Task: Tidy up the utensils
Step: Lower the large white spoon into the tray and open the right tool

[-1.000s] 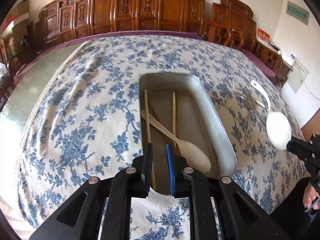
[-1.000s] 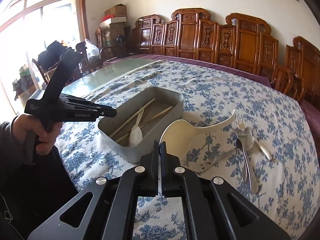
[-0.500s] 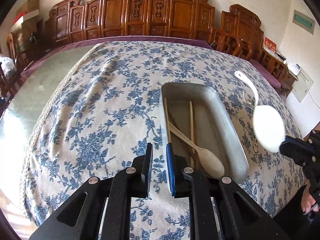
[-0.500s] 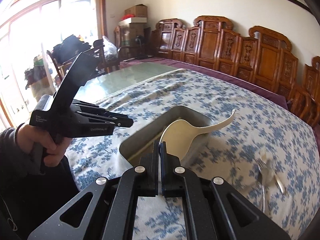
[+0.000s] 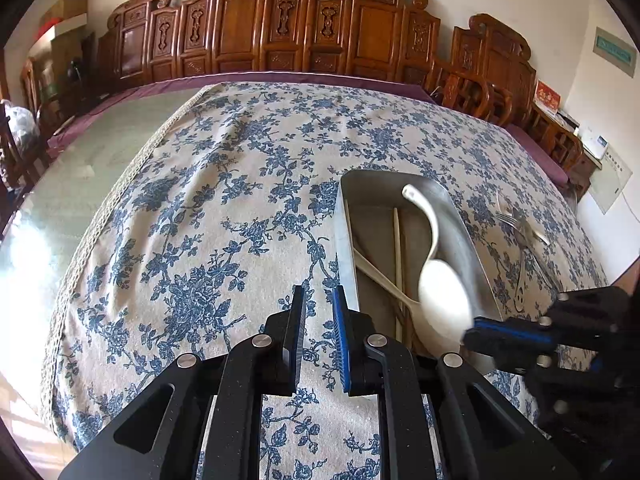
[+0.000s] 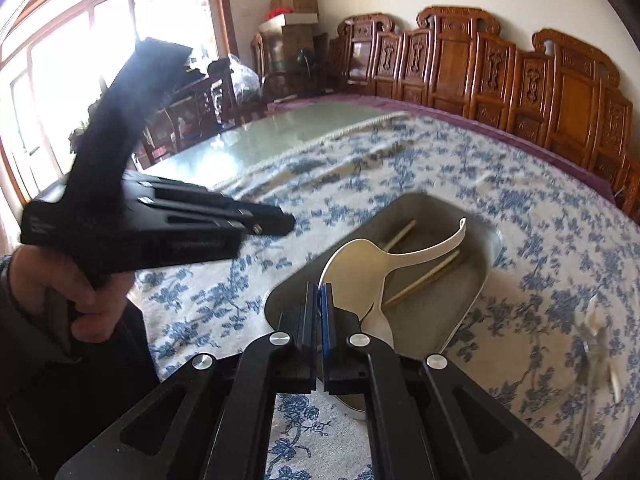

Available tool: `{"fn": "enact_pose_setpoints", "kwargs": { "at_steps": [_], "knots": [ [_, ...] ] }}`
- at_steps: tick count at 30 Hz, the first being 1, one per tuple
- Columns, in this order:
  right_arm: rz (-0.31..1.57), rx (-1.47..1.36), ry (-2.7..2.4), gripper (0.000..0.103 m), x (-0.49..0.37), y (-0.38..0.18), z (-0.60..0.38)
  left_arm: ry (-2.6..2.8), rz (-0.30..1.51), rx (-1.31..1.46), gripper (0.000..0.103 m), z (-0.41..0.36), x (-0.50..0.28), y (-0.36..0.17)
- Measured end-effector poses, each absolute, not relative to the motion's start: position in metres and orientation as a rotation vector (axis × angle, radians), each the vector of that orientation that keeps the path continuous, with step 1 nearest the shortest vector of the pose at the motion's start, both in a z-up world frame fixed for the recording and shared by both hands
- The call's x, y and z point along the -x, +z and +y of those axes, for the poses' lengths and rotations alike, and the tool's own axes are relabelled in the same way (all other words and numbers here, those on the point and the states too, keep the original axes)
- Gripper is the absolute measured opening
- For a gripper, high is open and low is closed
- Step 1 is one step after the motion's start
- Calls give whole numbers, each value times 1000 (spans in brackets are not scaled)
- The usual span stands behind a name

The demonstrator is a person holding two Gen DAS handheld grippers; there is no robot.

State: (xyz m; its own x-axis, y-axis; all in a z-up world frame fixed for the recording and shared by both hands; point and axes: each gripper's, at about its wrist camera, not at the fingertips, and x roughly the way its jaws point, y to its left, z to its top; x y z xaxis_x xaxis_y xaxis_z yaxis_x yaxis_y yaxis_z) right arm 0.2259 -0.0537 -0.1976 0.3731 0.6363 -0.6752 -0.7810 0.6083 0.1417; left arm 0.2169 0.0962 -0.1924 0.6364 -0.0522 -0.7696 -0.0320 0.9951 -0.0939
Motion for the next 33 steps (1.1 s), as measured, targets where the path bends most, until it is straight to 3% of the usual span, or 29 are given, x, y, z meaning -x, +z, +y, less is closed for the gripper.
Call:
{"fn": "enact_pose_setpoints", "kwargs": {
  "at_steps": [13,23,27,33],
  "knots": [
    [799,164,875,4,-239,-207,-66,-17,880,93,12,90,-217,-191],
    [744,176,775,4,-233,-181,-131,-81,847,69,12,57,-217,-183],
    [747,217,677,4,-245,-183,-172,-112,833,46,22,40,-216,-180],
    [775,227,549,4,-279,-208,-225,-137,834,25,22,20,-216,-175]
  ]
}}
